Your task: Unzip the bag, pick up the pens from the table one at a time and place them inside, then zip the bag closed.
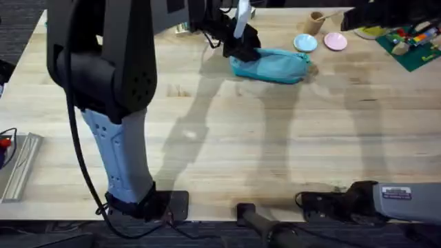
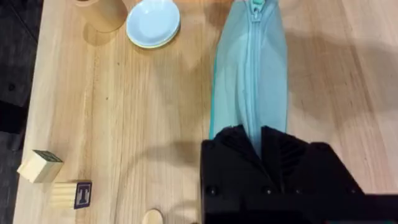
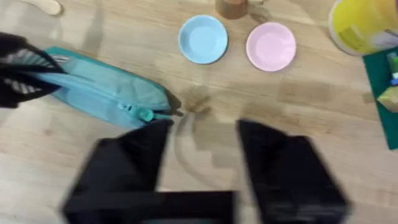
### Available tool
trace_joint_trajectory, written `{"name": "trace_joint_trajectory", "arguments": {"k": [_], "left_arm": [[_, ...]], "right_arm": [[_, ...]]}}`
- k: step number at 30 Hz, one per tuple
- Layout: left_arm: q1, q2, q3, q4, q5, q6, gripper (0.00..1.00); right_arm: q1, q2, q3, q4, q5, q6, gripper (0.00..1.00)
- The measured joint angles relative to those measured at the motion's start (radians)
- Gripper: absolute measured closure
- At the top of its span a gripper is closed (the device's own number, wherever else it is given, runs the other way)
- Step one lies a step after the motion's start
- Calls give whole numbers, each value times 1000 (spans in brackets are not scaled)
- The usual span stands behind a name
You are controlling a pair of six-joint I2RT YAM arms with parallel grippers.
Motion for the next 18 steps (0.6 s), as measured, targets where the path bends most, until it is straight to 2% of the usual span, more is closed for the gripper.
{"name": "trace_joint_trajectory", "arguments": {"k": [2, 3, 7, 13, 18], "left_arm": [[0, 0, 0, 0, 0, 0, 957], [0, 0, 0, 0, 0, 0, 957], [0, 0, 0, 0, 0, 0, 957], [0, 0, 0, 0, 0, 0, 957], [0, 0, 0, 0, 0, 0, 957]], "right_arm": [[0, -37, 0, -23, 0, 3, 63], [0, -52, 0, -37, 0, 6, 22], [0, -93, 0, -80, 0, 58, 7], [0, -113, 0, -163, -9, 250, 5], [0, -113, 0, -199, -60, 193, 5]]}}
